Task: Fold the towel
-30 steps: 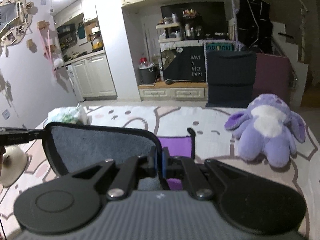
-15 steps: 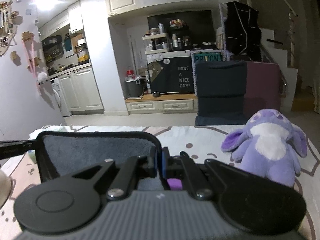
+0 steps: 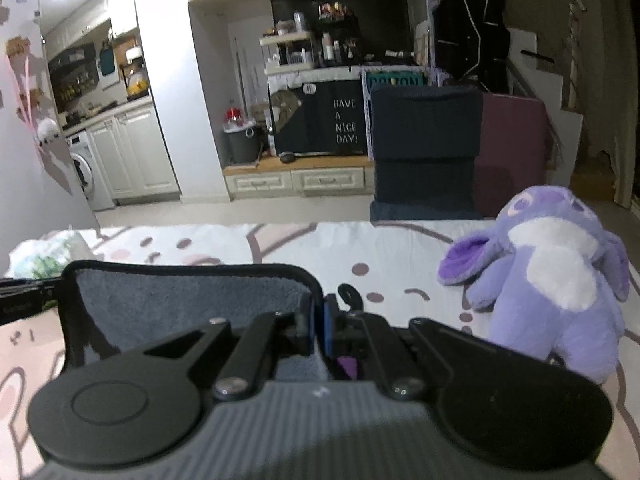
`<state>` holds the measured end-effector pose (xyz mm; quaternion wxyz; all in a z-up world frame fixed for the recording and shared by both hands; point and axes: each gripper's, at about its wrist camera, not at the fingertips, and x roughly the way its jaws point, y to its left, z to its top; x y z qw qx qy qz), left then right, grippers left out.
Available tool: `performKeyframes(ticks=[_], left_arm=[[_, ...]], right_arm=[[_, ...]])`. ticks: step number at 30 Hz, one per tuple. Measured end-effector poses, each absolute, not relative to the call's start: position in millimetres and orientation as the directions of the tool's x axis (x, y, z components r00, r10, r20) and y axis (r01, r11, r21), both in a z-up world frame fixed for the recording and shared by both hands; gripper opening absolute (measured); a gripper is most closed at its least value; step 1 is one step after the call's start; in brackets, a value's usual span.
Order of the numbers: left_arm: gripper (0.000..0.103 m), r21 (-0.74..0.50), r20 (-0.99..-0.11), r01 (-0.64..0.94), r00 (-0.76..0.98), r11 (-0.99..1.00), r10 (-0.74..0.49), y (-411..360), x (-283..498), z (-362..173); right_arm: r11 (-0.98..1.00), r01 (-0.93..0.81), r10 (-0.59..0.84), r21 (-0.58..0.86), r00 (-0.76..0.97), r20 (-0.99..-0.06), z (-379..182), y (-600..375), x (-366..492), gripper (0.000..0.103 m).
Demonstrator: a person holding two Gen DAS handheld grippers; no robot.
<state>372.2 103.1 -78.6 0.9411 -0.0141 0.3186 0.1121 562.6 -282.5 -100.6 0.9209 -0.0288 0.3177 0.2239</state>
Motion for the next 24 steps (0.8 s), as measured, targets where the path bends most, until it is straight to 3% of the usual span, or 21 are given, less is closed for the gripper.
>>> performKeyframes(ticks=[20, 24], left_arm=[[0.005, 0.107, -0.691, -0.219, 0.685, 0.970, 0.231, 106.7, 413.3, -127.3], [0.010, 0.097, -0.707, -0.231, 0.668, 0.968, 0.231, 108.4, 417.9, -130.7]], right_arm=[[0.902, -0.427, 0.355, 0.067, 0.645, -0.677, -159.9, -257.2, 605.8, 0.008], [0.905, -0.423, 0.339, 0.048, 0.648, -0.682, -167.1, -258.3, 611.1, 0.012]])
